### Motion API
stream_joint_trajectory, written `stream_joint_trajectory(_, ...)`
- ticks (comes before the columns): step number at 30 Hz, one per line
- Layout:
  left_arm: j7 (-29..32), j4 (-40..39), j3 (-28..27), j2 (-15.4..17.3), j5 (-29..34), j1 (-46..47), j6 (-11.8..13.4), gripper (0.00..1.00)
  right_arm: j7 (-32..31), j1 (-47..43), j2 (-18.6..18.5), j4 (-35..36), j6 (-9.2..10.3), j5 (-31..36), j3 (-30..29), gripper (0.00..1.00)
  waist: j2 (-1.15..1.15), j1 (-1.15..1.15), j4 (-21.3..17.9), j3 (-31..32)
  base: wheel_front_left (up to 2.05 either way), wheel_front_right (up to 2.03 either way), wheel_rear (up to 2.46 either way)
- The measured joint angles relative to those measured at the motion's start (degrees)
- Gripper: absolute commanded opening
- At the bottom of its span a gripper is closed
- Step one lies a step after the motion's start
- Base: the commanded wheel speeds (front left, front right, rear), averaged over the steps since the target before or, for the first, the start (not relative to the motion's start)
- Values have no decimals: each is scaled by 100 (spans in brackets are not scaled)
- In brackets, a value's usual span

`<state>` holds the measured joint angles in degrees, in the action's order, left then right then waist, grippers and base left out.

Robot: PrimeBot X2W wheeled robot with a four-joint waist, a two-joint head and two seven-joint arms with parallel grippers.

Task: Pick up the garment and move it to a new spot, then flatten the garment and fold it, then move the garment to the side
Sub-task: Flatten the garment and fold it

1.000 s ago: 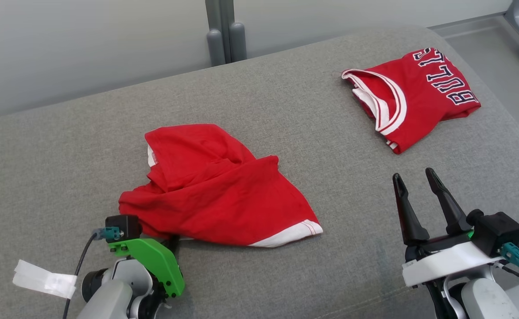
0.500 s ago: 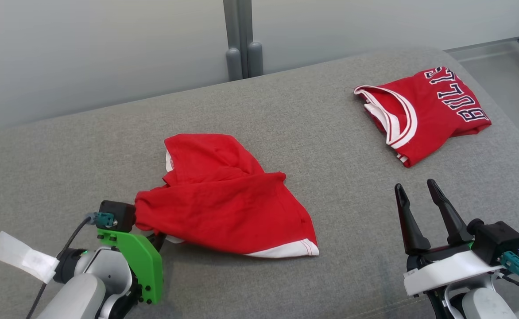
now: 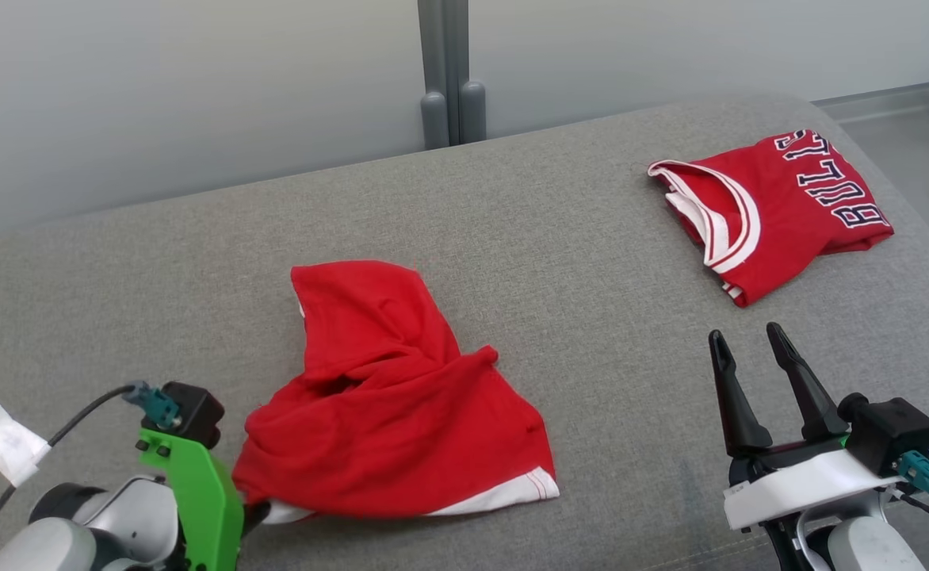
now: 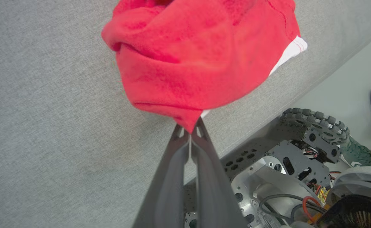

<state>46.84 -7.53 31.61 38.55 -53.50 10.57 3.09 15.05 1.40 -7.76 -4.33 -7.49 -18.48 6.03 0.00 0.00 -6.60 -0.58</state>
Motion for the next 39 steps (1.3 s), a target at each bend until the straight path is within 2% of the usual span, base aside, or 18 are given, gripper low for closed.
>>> stream_joint_trajectory(3,433,55,-21,244,-94,41,55,0,0,5,1,-24,0,0,24,100,0,0,6,17,0,0,0)
stream_joint_trajectory(5,614,220,-38,282,-221,96,94,0,0,14,5,-38,0,-1,45,100,0,0,-1,20,0,0,0)
stream_joint_trajectory(9,805,583,-13,156,-458,165,85,0,0,20,5,-56,0,-16,76,100,0,0,-46,16,0,0,0)
stream_joint_trajectory(12,776,761,-8,-53,-657,185,-18,0,0,37,-2,-73,0,-44,85,100,0,0,-91,0,0,0,0)
stream_joint_trajectory(17,577,954,-11,-153,-582,302,-84,0,0,52,-7,-78,0,-57,68,100,0,0,-139,-36,0,0,0)
stream_joint_trajectory(18,536,1047,-14,-148,-513,322,-115,80,0,59,-7,-79,0,-57,63,100,0,0,-141,-39,0,0,0)
stream_joint_trajectory(19,519,1092,-12,-146,-512,322,-141,100,0,62,-8,-82,0,-57,56,100,0,0,-139,-36,0,0,0)
stream_joint_trajectory(23,472,1089,-30,-67,-466,321,-157,100,0,59,-7,-92,0,-57,32,100,0,0,-110,-9,0,0,0)
stream_joint_trajectory(30,-141,608,-321,209,-146,251,-44,100,0,33,-10,-86,0,-56,20,100,0,0,-25,15,0,0,0)
stream_joint_trajectory(35,-964,42,-599,240,186,105,94,100,0,15,-9,-62,0,-56,11,100,0,0,53,-11,0,0,0)
stream_joint_trajectory(39,-2016,-260,-834,-29,631,-203,465,100,0,5,-3,-48,0,-54,30,100,0,0,133,-35,0,0,0)
